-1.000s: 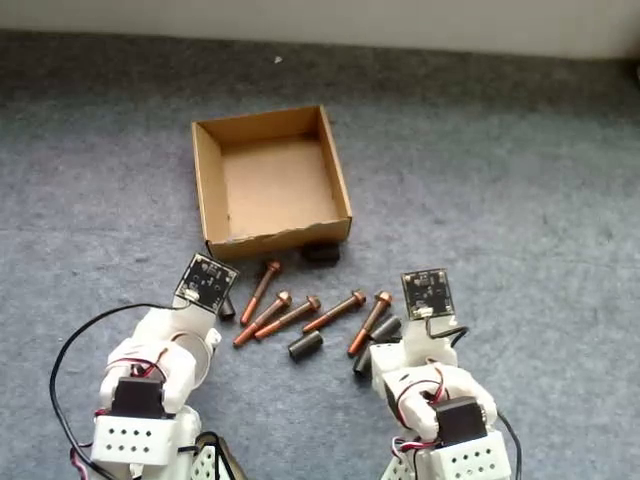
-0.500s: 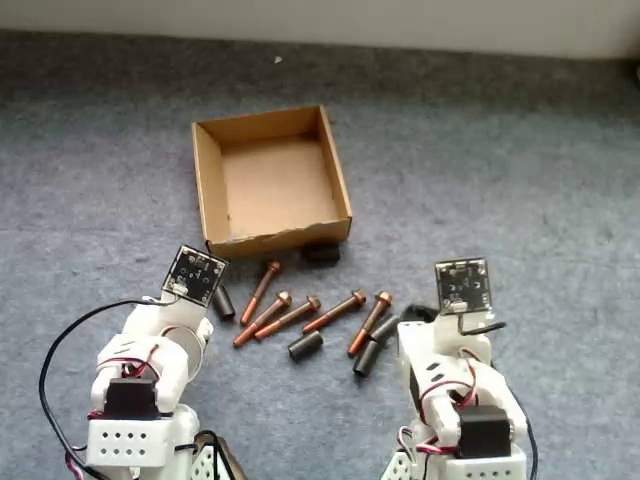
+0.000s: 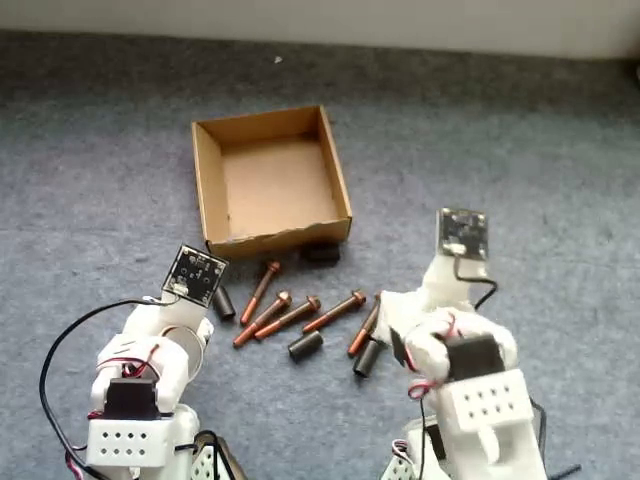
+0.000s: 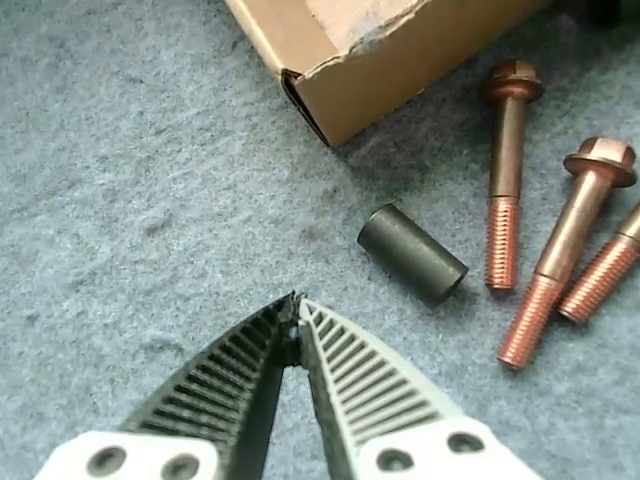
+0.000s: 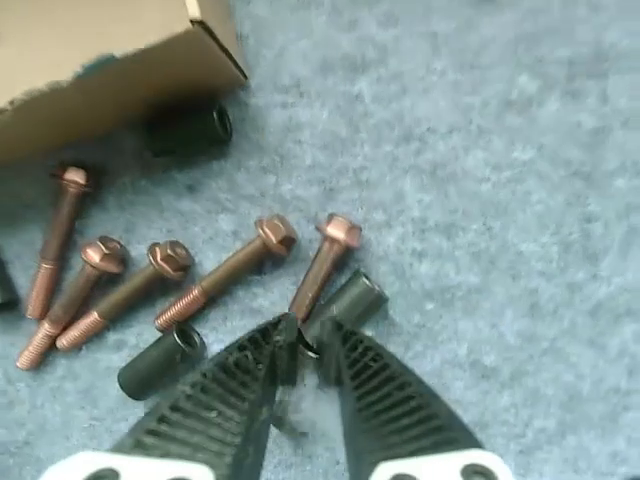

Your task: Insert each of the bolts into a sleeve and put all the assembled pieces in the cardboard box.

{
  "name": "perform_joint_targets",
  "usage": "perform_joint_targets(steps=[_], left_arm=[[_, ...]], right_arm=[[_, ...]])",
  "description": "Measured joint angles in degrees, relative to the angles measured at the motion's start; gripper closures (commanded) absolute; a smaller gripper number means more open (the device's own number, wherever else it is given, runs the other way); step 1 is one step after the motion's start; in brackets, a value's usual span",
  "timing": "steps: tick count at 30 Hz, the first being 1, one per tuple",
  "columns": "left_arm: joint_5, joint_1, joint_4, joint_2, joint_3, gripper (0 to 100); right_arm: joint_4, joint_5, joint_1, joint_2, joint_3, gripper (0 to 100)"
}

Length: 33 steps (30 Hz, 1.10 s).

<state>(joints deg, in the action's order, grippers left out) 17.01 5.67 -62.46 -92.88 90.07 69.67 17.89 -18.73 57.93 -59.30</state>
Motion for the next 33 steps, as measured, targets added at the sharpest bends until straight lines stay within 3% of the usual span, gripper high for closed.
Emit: perform_joint_targets(steps=[4, 15, 21, 33], left_arm=[[0.00, 0.00, 0.00, 0.00, 0.00, 98], [0.00, 0.00, 0.00, 0.00, 0.00, 98], [0.00, 0.00, 0.44, 0.00, 0.70, 98], [0.00, 0.00, 7.03, 0.00, 4.84, 98]], right_arm=[[0.00, 4.57, -2.20, -10.11, 1.23, 72.4], [-5.10, 13.63, -5.89, -13.27, 0.97, 72.4], [-11.43, 14.42, -5.89, -18.46, -0.79, 72.4], [-13.36, 14.42, -2.73, -31.47, -0.70, 72.4]])
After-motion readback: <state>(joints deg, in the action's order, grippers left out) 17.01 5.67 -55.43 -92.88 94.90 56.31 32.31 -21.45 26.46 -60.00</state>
